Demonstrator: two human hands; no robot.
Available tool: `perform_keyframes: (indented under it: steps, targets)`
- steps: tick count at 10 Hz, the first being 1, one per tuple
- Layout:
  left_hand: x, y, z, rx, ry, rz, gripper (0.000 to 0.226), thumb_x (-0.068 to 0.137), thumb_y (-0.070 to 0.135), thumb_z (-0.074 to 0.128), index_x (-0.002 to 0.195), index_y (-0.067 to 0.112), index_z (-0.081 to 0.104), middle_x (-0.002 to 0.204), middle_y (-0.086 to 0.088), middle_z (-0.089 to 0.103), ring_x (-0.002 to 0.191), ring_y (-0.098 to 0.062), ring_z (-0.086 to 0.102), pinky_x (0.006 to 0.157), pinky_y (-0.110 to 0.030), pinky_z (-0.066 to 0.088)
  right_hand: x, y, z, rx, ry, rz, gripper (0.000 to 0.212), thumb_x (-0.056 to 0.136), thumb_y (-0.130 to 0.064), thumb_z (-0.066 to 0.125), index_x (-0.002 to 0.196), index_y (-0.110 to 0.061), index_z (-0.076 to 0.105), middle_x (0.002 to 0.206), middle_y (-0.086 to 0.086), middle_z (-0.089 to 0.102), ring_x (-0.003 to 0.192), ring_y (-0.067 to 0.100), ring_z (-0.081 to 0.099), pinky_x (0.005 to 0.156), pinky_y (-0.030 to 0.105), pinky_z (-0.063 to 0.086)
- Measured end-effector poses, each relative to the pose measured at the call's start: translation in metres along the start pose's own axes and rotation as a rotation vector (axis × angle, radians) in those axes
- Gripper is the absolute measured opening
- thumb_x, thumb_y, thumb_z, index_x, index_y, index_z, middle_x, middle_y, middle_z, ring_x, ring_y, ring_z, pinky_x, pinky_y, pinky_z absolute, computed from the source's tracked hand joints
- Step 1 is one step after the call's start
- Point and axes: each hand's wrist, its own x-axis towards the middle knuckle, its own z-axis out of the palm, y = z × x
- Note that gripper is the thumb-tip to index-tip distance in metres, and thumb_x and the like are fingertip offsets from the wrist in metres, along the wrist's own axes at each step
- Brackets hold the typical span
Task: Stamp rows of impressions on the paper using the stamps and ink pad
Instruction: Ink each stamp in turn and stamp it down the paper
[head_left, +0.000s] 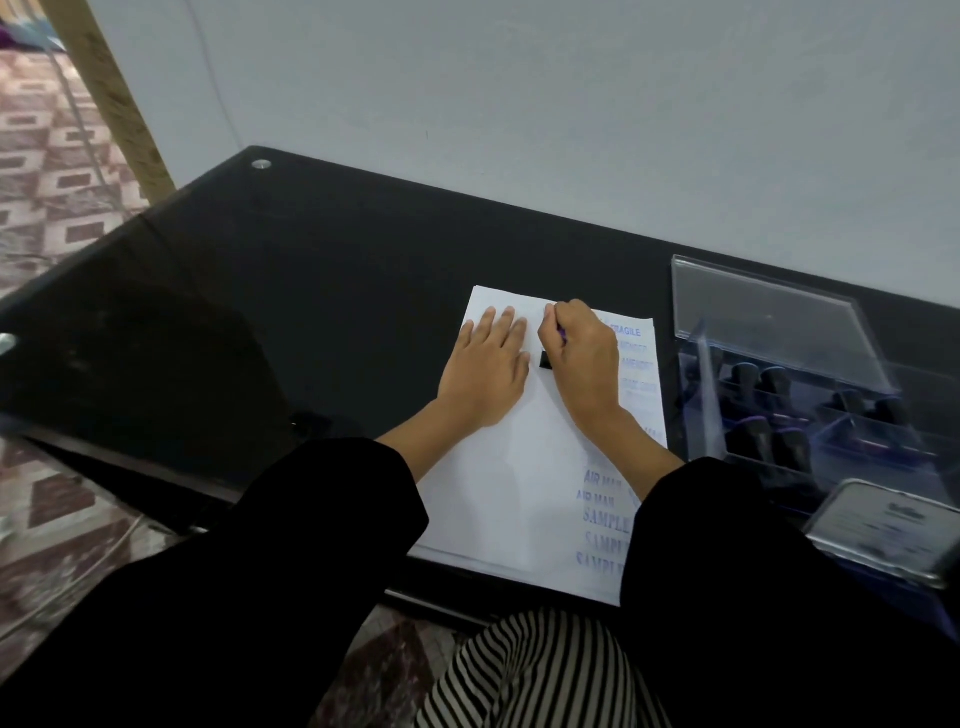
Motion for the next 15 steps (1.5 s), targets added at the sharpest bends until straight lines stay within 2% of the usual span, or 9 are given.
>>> perform_keyframes:
  steps: [1,3,4,5,6,9,12,13,15]
  targets:
    - [0.000,0.000,0.001,0.003,0.007,0.004,0.052,0.103,0.030,0.017,0.150,0.011,0.010,0.159,-0.007,0.006,0.147,-0.022,0.001,0.120,-0.037,0.002,0.000,0.000,0.000,0.004,0.011,-0.026,0.027,0.091,-0.010,0.048,0.063,-0.011,0.049,0.062,-0.001,0.038,0.047,0.000,0.026,0.047,0.009,0.020]
    - [0.001,0.000,0.002,0.006,0.001,0.001,0.052,0.103,0.031,0.017,0.150,0.011,0.009,0.159,-0.006,0.005,0.148,-0.022,0.000,0.120,-0.037,0.002,-0.003,-0.001,0.000,0.009,0.060,-0.090,0.025,0.090,-0.011,0.048,0.067,-0.019,0.041,0.062,-0.003,0.036,0.048,-0.003,0.025,0.049,0.003,0.030]
    - [0.001,0.000,0.002,0.000,-0.001,-0.002,0.052,0.103,0.031,0.017,0.150,0.012,0.009,0.159,-0.006,0.005,0.148,-0.022,0.000,0.121,-0.037,0.001,0.001,-0.001,-0.001,0.002,0.036,-0.065,0.026,0.091,-0.010,0.048,0.067,-0.018,0.040,0.062,-0.003,0.036,0.048,-0.002,0.026,0.049,0.005,0.031]
    - [0.002,0.000,0.002,-0.002,-0.002,-0.006,0.052,0.103,0.032,0.017,0.150,0.012,0.009,0.159,-0.005,0.004,0.148,-0.022,0.000,0.120,-0.037,0.001,0.005,0.000,-0.002,-0.013,-0.040,-0.007,0.028,0.093,-0.010,0.048,0.067,-0.015,0.040,0.060,-0.006,0.035,0.049,0.000,0.028,0.046,0.010,0.023]
    - [0.002,0.000,0.002,0.008,-0.005,-0.008,0.052,0.103,0.033,0.017,0.150,0.013,0.009,0.159,-0.005,0.004,0.148,-0.022,0.000,0.120,-0.037,0.001,0.007,0.002,0.000,-0.002,-0.074,0.024,0.027,0.094,-0.011,0.048,0.068,-0.014,0.043,0.063,0.002,0.042,0.053,0.007,0.034,0.050,0.010,0.022]
    - [0.001,0.000,0.000,0.014,-0.005,-0.004,0.052,0.103,0.032,0.016,0.150,0.012,0.008,0.159,-0.006,0.004,0.148,-0.022,0.000,0.120,-0.037,0.002,0.016,0.002,0.001,0.010,-0.133,0.086,0.029,0.096,-0.013,0.046,0.067,-0.011,0.045,0.063,0.004,0.045,0.050,0.002,0.034,0.052,0.008,0.024]
    - [0.000,0.000,0.000,0.022,-0.003,0.000,0.052,0.103,0.031,0.016,0.150,0.012,0.008,0.159,-0.006,0.004,0.148,-0.022,-0.001,0.120,-0.037,0.002,0.021,0.006,0.004,0.022,-0.156,0.127,0.033,0.098,-0.016,0.044,0.066,-0.008,0.046,0.056,-0.003,0.039,0.049,0.003,0.034,0.050,0.009,0.024]
    - [0.001,0.000,0.001,0.018,-0.001,0.000,0.052,0.103,0.032,0.017,0.150,0.012,0.009,0.159,-0.006,0.004,0.148,-0.022,0.000,0.120,-0.037,0.002,0.019,0.006,0.003,0.045,-0.137,0.116,0.033,0.097,-0.015,0.045,0.065,-0.009,0.044,0.054,-0.010,0.035,0.050,0.003,0.034,0.051,0.010,0.024]
    - [0.001,0.000,0.002,0.018,0.005,-0.001,0.052,0.103,0.031,0.017,0.150,0.012,0.009,0.159,-0.006,0.005,0.148,-0.022,0.000,0.120,-0.037,0.002,0.010,0.003,0.000,0.039,-0.103,0.053,0.029,0.096,-0.012,0.046,0.067,-0.011,0.043,0.063,0.003,0.043,0.052,0.002,0.033,0.052,0.010,0.025]
